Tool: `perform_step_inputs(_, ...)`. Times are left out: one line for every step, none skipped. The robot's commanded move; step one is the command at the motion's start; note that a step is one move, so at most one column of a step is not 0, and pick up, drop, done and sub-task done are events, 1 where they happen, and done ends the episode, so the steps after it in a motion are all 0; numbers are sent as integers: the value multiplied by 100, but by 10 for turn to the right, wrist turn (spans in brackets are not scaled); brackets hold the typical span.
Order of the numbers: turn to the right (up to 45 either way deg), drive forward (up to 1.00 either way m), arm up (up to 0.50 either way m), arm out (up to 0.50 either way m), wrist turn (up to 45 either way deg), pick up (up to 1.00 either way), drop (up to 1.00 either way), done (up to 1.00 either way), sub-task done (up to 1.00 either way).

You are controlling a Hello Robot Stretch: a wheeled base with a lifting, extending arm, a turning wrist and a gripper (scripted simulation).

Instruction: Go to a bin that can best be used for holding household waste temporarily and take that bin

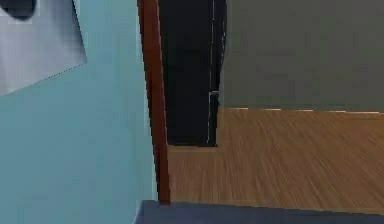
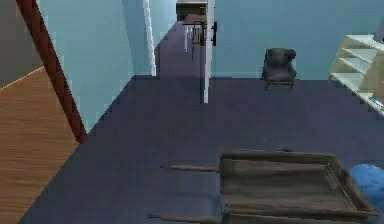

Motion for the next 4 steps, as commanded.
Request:
perform_step_inputs(-390,0,0,0,0,0,0,0,0)
perform_step_inputs(0,35,0,0,0,0,0,0,0)
perform_step_inputs(450,0,0,0,0,0,0,0,0)
perform_step_inputs(450,0,0,0,0,0,0,0,0)
